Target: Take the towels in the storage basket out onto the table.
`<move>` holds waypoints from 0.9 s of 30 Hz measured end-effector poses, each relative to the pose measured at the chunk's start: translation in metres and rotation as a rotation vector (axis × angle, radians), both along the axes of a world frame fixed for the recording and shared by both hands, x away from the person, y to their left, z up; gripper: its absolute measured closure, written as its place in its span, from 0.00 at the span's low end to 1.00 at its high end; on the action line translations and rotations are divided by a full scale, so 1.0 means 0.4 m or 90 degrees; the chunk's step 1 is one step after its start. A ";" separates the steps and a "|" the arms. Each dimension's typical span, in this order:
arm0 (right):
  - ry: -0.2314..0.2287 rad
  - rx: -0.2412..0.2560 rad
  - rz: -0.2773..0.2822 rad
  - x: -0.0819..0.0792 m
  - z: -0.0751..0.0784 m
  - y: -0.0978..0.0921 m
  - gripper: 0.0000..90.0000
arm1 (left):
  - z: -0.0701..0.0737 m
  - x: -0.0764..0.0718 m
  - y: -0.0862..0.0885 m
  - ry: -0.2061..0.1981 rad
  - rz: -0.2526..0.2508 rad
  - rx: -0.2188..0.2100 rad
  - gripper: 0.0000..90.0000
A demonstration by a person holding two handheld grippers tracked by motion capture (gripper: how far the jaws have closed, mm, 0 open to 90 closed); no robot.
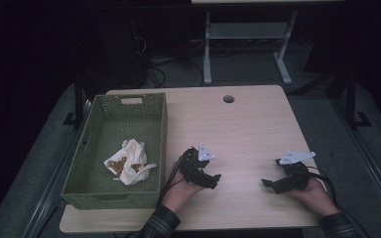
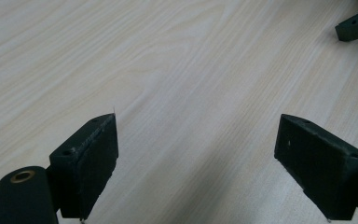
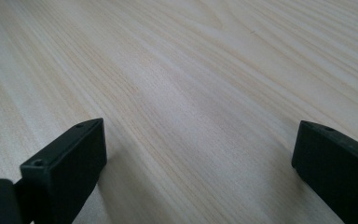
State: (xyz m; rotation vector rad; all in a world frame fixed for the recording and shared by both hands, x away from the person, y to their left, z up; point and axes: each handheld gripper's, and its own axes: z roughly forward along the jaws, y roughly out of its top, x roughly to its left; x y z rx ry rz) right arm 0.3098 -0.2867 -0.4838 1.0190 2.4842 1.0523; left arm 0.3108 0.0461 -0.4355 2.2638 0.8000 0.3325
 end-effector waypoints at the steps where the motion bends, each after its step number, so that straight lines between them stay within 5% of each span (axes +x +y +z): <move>1: 0.000 0.000 0.000 0.000 0.000 0.000 0.03 | 0.003 0.000 0.001 -0.002 0.003 -0.002 0.14; 27: 0.000 0.000 0.000 0.000 0.000 0.000 0.03 | 0.072 0.006 0.010 0.000 -0.004 -0.018 0.15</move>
